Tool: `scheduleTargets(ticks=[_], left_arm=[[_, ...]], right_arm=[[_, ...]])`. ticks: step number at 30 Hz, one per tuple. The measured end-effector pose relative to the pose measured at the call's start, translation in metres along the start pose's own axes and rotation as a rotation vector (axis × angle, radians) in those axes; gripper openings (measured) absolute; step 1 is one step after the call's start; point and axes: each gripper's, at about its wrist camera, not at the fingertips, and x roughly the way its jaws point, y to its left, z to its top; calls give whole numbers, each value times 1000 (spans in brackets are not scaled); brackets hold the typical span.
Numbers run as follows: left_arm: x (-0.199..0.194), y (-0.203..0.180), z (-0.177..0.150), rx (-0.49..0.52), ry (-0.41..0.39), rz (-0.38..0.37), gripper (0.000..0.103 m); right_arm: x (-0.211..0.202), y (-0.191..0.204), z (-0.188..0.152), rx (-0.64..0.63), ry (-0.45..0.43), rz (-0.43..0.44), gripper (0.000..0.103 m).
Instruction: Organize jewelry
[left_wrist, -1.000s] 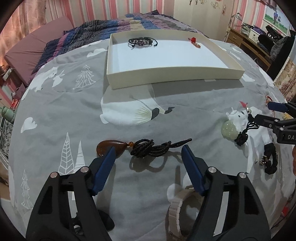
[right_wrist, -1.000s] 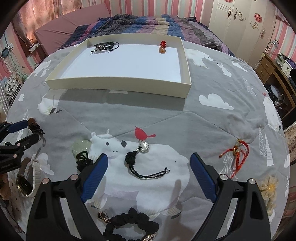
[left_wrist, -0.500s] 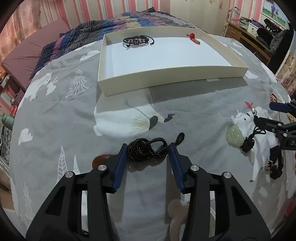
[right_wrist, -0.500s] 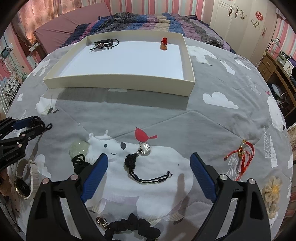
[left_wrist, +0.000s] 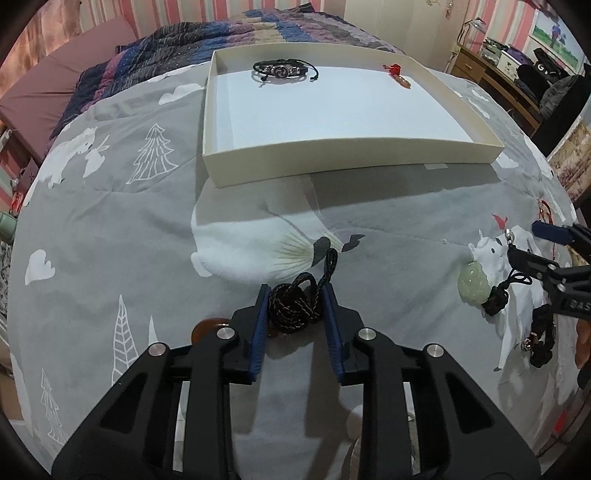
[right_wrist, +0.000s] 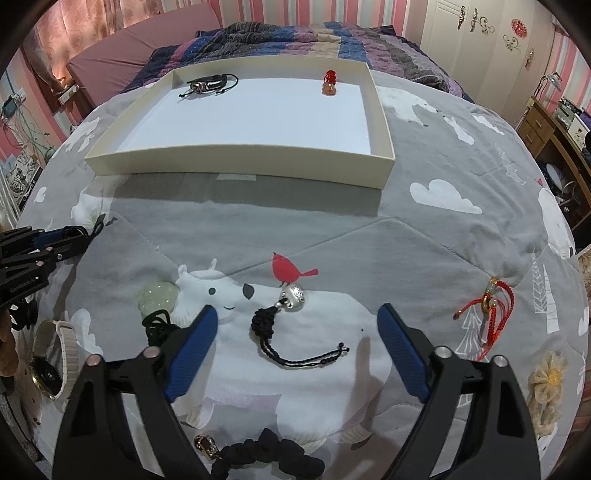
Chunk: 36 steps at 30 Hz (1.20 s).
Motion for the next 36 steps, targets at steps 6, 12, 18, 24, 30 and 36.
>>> scheduleTargets(ticks=[6, 12, 18, 24, 30, 36], left_arm=[[1, -1, -1, 0, -2, 4, 26], [1, 0, 0, -13, 5, 4, 25], [-2, 0, 2, -29, 12, 11, 21], [-13, 3, 11, -69, 0, -16, 21], [-40, -1, 40, -76, -59, -38, 20], [-51, 1, 81, -91, -101, -55, 20]], right_arm=[[8, -2, 1, 15, 8, 7, 58], [5, 6, 1, -20, 5, -4, 25], [-2, 8, -1, -24, -4, -5, 11], [-18, -8, 9, 17, -47, 26, 11], [-40, -17, 38, 40, -112, 50, 11], [-52, -17, 89, 42, -165, 71, 11]])
